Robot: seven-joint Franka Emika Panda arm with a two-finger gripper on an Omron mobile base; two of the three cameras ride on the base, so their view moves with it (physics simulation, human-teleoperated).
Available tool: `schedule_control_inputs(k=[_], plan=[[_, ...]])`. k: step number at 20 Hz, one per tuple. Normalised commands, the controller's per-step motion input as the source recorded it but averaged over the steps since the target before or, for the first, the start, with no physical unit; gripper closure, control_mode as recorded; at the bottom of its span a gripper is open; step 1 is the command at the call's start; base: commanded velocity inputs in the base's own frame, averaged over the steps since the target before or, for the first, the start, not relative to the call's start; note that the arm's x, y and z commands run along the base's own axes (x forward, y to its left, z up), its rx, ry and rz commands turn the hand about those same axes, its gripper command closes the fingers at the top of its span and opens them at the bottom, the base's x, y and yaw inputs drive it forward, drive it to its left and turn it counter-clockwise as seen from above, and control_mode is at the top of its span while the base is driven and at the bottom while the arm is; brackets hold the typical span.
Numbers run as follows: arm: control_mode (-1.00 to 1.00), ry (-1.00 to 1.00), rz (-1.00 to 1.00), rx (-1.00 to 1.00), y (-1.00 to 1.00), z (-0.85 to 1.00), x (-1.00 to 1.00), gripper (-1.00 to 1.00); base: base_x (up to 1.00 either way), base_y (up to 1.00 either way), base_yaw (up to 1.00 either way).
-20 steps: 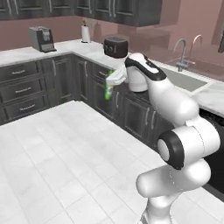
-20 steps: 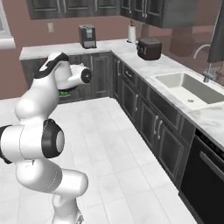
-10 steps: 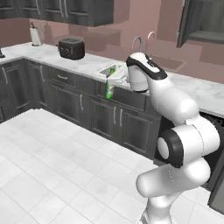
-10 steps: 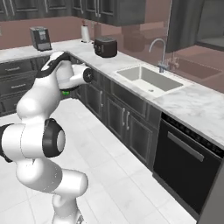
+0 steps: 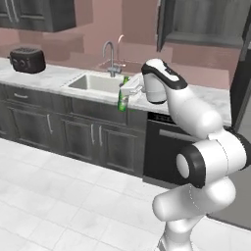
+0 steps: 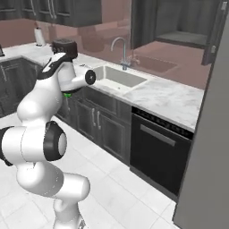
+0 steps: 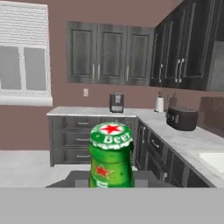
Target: Pick the beer from the counter and place it in the open cabinet.
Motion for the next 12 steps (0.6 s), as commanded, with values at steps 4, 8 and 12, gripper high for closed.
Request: schedule_control_inputs(k=[4,8,12], plan=[[1.00,0.00,0.00,0.00,0.00,0.00,0.00,1.00,-0.22,0.11,-0.42],[1.00,0.00,0.00,0.00,0.00,0.00,0.00,1.00,-0.23,0.07,-0.40],[1.00,0.00,0.00,0.00,0.00,0.00,0.00,1.00,-0.28,0.05,-0.40]])
